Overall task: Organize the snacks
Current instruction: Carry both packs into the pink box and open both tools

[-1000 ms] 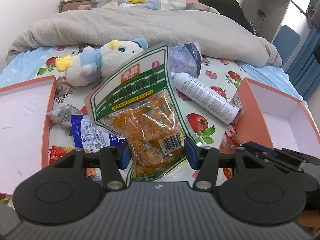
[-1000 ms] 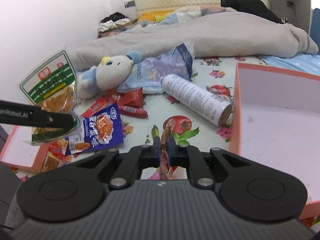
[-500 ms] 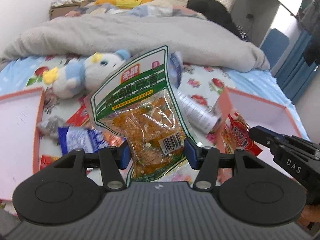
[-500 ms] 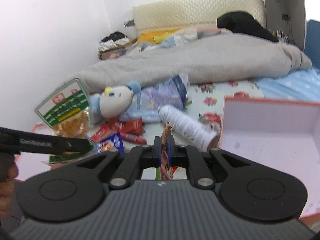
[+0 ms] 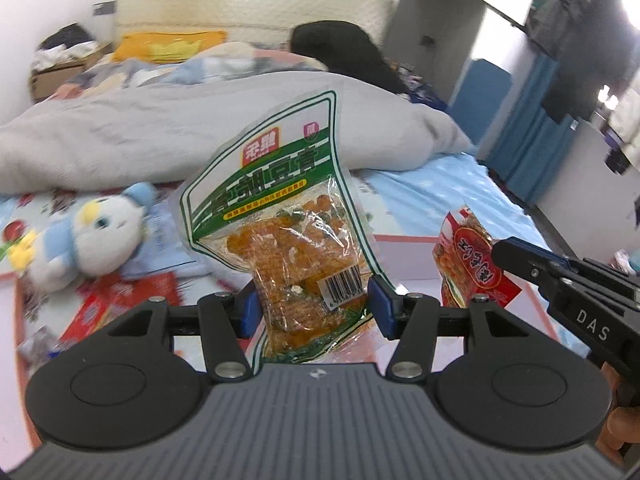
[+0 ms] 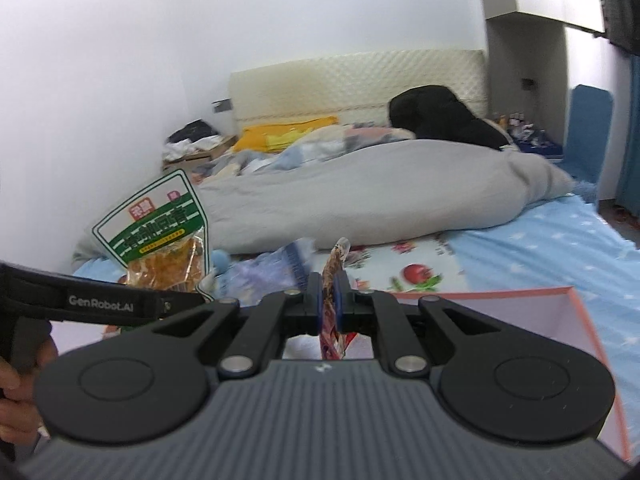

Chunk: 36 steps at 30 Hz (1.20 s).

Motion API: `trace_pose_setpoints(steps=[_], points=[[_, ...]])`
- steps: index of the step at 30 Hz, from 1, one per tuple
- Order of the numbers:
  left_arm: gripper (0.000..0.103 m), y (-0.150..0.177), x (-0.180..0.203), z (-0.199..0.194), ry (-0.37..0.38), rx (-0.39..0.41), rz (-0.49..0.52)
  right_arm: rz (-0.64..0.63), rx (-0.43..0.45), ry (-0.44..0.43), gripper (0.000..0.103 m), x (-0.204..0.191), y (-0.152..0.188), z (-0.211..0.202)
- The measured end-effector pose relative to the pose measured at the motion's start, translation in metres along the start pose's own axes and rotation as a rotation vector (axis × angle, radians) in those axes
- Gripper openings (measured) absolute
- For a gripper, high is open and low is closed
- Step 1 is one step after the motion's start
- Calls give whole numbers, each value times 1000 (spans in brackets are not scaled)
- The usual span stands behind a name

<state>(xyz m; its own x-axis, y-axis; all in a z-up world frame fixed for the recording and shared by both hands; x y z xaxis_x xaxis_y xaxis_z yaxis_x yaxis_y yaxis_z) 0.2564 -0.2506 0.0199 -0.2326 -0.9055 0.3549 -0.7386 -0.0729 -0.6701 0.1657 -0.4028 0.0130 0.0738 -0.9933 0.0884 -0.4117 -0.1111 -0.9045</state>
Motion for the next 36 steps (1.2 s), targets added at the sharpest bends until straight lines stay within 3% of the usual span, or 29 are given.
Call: trace_pose_setpoints(steps=[6, 12, 16, 21, 28, 32, 36], points=[[60, 3, 57, 47, 51, -75, 66, 42, -65, 78, 9, 49, 18, 15], [60, 28, 94, 109, 70, -209, 117, 96, -189, 122, 9, 88, 56, 36], [60, 44, 104, 146, 69, -321, 137, 138, -279, 137, 9, 104, 88, 50], [60, 56, 110, 182, 52, -389, 167, 192, -371, 136, 9, 119, 125, 62], [62, 68, 106, 199, 50, -431, 169, 236, -417, 122, 10, 124, 143, 70], [78, 67, 107, 195, 38, -423, 167, 254, -415, 128, 14, 126, 139, 68], [82, 60, 109, 177, 48, -379, 176, 256, -384, 142, 35, 125, 130, 57]])
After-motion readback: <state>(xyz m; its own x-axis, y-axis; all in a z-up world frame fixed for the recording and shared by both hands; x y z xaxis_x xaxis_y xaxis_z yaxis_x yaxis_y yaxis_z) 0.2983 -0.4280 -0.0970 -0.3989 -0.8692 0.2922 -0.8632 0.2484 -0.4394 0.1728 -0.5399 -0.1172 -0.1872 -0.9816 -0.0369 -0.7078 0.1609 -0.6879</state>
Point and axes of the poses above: each gripper's, at about its wrist camera, not at the fingertips, and z roughly the way its jaws point, x to its right, y to its underside, the point moved 3 cm from there along z, roughly the way its jaws point, and after that the axes turned 13 degrees about -z, right-handed, at the moved point
